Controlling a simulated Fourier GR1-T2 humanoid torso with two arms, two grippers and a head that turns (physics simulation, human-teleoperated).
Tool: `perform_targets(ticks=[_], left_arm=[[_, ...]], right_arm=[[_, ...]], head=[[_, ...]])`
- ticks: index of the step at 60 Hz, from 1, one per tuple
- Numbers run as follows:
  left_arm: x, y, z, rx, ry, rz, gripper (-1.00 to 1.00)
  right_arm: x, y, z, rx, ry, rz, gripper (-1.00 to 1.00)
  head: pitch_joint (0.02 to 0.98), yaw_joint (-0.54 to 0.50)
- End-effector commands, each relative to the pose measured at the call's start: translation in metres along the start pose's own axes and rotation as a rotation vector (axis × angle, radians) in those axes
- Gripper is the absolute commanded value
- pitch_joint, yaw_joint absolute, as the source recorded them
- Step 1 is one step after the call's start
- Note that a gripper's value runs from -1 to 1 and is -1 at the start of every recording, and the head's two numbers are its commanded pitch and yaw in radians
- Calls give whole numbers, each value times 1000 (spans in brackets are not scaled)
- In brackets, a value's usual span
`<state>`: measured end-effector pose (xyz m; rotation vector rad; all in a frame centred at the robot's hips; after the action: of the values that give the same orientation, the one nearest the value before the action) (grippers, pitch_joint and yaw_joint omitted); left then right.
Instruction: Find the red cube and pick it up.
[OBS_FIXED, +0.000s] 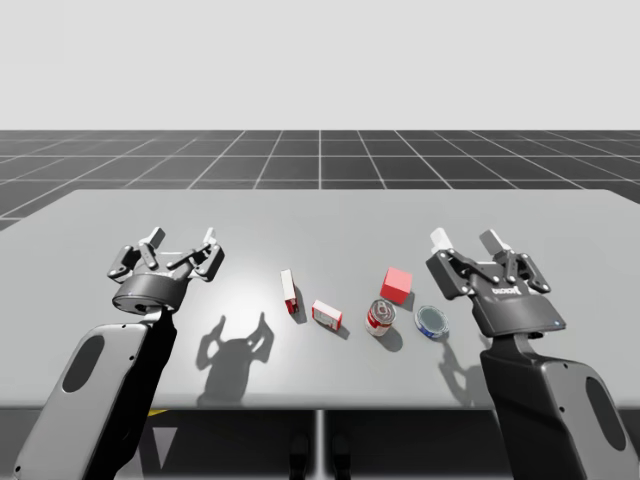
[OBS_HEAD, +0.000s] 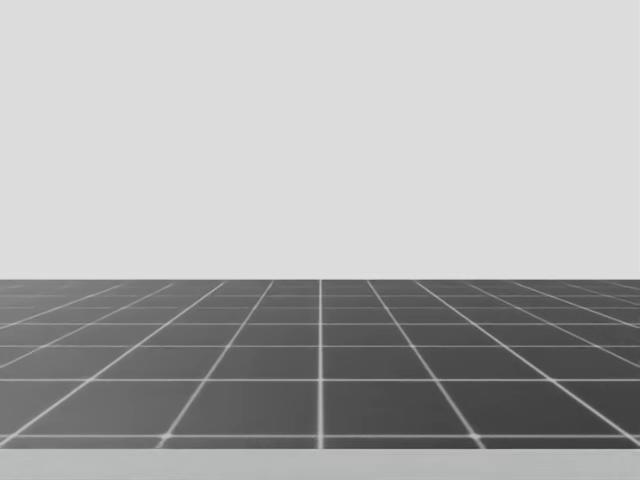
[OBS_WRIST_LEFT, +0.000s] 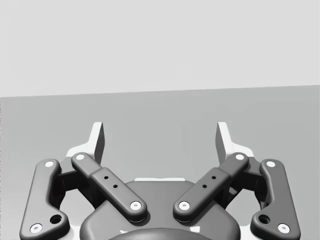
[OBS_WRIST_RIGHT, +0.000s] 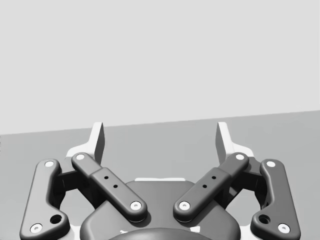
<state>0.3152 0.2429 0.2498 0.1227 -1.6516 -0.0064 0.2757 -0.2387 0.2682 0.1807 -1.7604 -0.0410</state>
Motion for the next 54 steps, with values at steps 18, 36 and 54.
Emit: perform_targets(ticks=[18,36,54], left_arm=[[-1,1,0,1,-3,-7,-1000],[-2,1,-1,-2,-3,-11,-1000],[-2,1,-2,-7,-3,-16,-1000]], right_arm=[[1,0,-1,-6,-11,6,-1000],[1,0,-2,-13,-8,11,-1000],[0,0,-2,-12,-5,17,-1000]], head=[[168,6],[421,18],[601,-65]])
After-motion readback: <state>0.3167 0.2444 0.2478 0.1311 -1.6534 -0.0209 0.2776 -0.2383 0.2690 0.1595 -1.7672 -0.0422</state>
